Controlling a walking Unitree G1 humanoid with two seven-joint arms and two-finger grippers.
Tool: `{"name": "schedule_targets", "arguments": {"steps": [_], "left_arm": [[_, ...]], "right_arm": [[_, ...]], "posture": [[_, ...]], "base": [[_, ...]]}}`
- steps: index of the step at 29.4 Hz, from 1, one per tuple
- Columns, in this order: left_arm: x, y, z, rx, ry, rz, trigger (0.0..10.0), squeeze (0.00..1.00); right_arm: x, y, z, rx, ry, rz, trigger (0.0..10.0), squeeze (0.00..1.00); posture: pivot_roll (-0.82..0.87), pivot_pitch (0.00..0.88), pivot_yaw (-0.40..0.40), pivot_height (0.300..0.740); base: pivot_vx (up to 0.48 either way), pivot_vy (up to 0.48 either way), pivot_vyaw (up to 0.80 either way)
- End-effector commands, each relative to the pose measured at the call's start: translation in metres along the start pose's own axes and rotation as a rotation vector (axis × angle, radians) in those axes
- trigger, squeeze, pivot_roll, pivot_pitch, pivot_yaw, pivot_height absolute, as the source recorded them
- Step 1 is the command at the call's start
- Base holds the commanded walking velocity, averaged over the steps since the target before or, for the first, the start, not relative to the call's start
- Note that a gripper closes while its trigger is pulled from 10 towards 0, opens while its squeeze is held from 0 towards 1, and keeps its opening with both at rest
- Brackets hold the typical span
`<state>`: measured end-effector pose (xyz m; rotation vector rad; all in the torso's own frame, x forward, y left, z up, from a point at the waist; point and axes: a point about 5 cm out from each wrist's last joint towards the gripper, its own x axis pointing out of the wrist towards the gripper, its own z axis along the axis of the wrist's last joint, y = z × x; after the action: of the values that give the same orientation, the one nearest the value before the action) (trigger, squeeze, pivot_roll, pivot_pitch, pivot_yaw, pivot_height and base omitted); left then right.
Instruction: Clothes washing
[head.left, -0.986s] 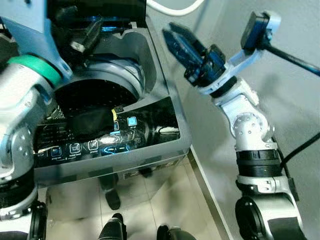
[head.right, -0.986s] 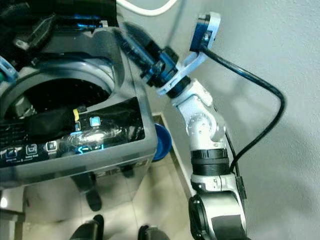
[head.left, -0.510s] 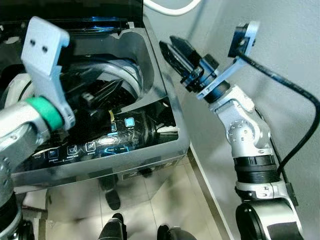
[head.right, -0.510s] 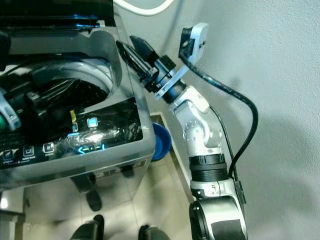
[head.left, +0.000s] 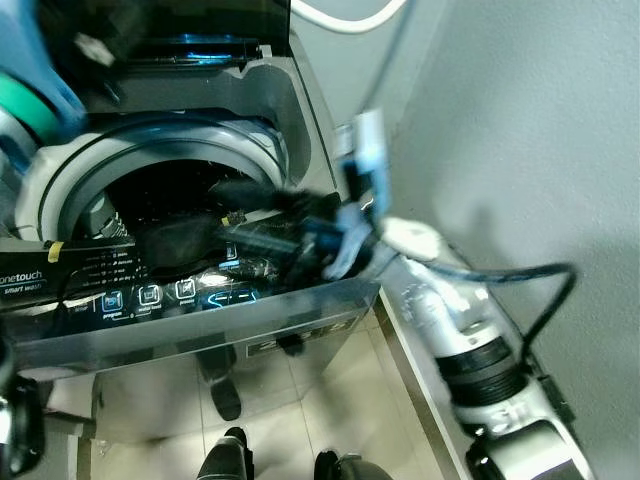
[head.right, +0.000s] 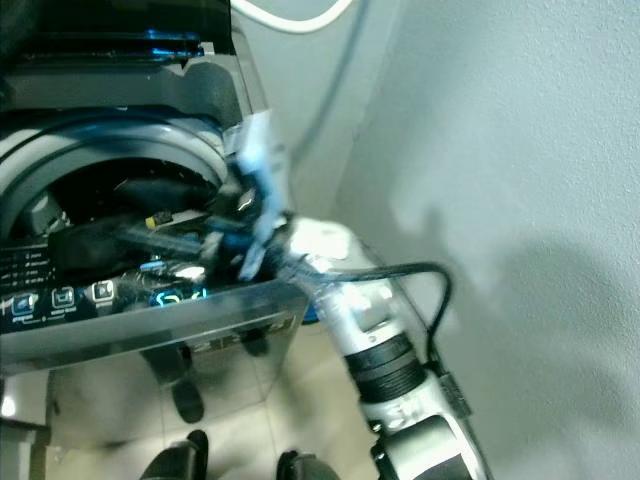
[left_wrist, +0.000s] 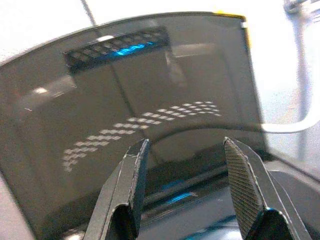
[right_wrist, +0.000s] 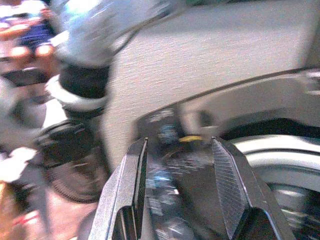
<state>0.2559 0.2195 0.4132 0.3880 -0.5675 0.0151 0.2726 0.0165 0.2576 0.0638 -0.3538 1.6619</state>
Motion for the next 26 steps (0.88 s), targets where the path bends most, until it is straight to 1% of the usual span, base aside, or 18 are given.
{"name": "schedule_targets", "arguments": {"steps": [1,4,5,6,7,9,11,12,13,14,16,17,18,20,21,23,25,26], "left_arm": [[0.001,0.001,0.001,0.023,-0.011,0.003,10.0,0.0],[0.004,-0.004,-0.001,0.016,-0.006,-0.01,10.0,0.0],[0.004,-0.004,-0.001,0.016,-0.006,-0.01,10.0,0.0],[0.007,-0.01,-0.004,0.01,-0.014,-0.022,10.0,0.0],[0.007,-0.01,-0.004,0.01,-0.014,-0.022,10.0,0.0],[0.01,-0.018,-0.008,0.002,-0.019,-0.038,10.0,0.0],[0.011,-0.021,-0.01,-0.003,-0.022,-0.047,10.0,0.0],[0.014,-0.027,-0.013,-0.017,-0.019,-0.057,10.0,0.0],[0.014,-0.027,-0.013,-0.017,-0.019,-0.057,10.0,0.0],[0.016,-0.032,-0.016,-0.027,-0.016,-0.064,10.0,0.0],[0.018,-0.035,-0.018,-0.033,-0.015,-0.068,10.0,0.0],[0.018,-0.035,-0.018,-0.033,-0.015,-0.068,10.0,0.0],[0.019,-0.038,-0.019,-0.042,-0.014,-0.071,10.0,0.0],[0.021,-0.041,-0.02,-0.055,-0.018,-0.071,10.0,0.0],[0.021,-0.041,-0.02,-0.055,-0.018,-0.071,10.0,0.0],[0.022,-0.042,-0.02,-0.064,-0.022,-0.068,10.0,0.0],[0.022,-0.042,-0.02,-0.064,-0.022,-0.068,10.0,0.0],[0.023,-0.043,-0.02,-0.067,-0.024,-0.066,10.0,0.0]], "right_arm": [[0.005,0.006,-0.007,0.002,0.023,0.046,10.0,0.0],[0.014,0.015,-0.014,0.012,0.049,0.123,10.0,0.0],[0.014,0.015,-0.014,0.012,0.049,0.123,10.0,0.0],[0.016,0.019,-0.017,0.008,0.067,0.154,10.0,0.0],[0.016,0.019,-0.017,0.008,0.067,0.154,10.0,0.0],[0.019,0.019,-0.02,-0.005,0.095,0.153,10.0,0.0],[0.021,0.019,-0.022,-0.014,0.112,0.146,10.0,0.0],[0.027,0.014,-0.028,-0.042,0.146,0.089,10.0,0.0],[0.027,0.014,-0.028,-0.042,0.146,0.089,10.0,0.0],[0.034,0.008,-0.033,-0.076,0.18,0.019,10.0,0.0],[0.038,0.004,-0.036,-0.098,0.199,-0.026,10.0,0.0],[0.038,0.004,-0.036,-0.098,0.199,-0.026,10.0,0.0],[0.042,-0.001,-0.039,-0.126,0.227,-0.083,10.0,0.0],[0.049,-0.015,-0.039,-0.144,0.255,-0.209,10.0,0.0],[0.049,-0.015,-0.039,-0.144,0.255,-0.209,10.0,0.0],[0.052,-0.033,-0.033,-0.212,0.282,-0.357,10.0,0.0],[0.052,-0.033,-0.033,-0.212,0.282,-0.357,10.0,0.0],[0.052,-0.04,-0.029,-0.24,0.285,-0.414,10.0,0.0]], "posture": [[0.18,0.146,-0.03,0.74],[0.18,0.151,-0.034,0.74],[0.18,0.151,-0.034,0.74],[0.18,0.153,-0.034,0.74],[0.18,0.153,-0.034,0.74],[0.16,0.153,-0.03,0.74],[0.16,0.153,-0.03,0.74],[0.16,0.153,-0.027,0.74],[0.16,0.153,-0.027,0.74],[0.16,0.153,-0.025,0.74],[0.16,0.153,-0.025,0.74],[0.16,0.153,-0.025,0.74],[0.16,0.154,-0.024,0.74],[0.16,0.155,-0.022,0.74],[0.16,0.155,-0.022,0.74],[0.15,0.154,-0.023,0.74],[0.15,0.154,-0.023,0.74],[0.15,0.154,-0.023,0.74]], "base": [[0.0,0.0,0.0],[0.0,0.0,0.0],[0.0,0.0,0.0],[0.0,0.0,0.0],[0.0,0.0,0.0],[0.0,0.0,0.0],[0.0,0.0,0.0],[0.0,0.0,0.0],[0.0,0.0,0.0],[0.0,0.0,0.0],[0.0,0.0,0.0],[0.0,0.0,0.0],[0.0,0.0,0.0],[0.0,0.0,0.0],[0.0,0.0,0.0],[0.0,0.0,0.0],[0.0,0.0,0.0],[0.0,0.0,0.0]]}}
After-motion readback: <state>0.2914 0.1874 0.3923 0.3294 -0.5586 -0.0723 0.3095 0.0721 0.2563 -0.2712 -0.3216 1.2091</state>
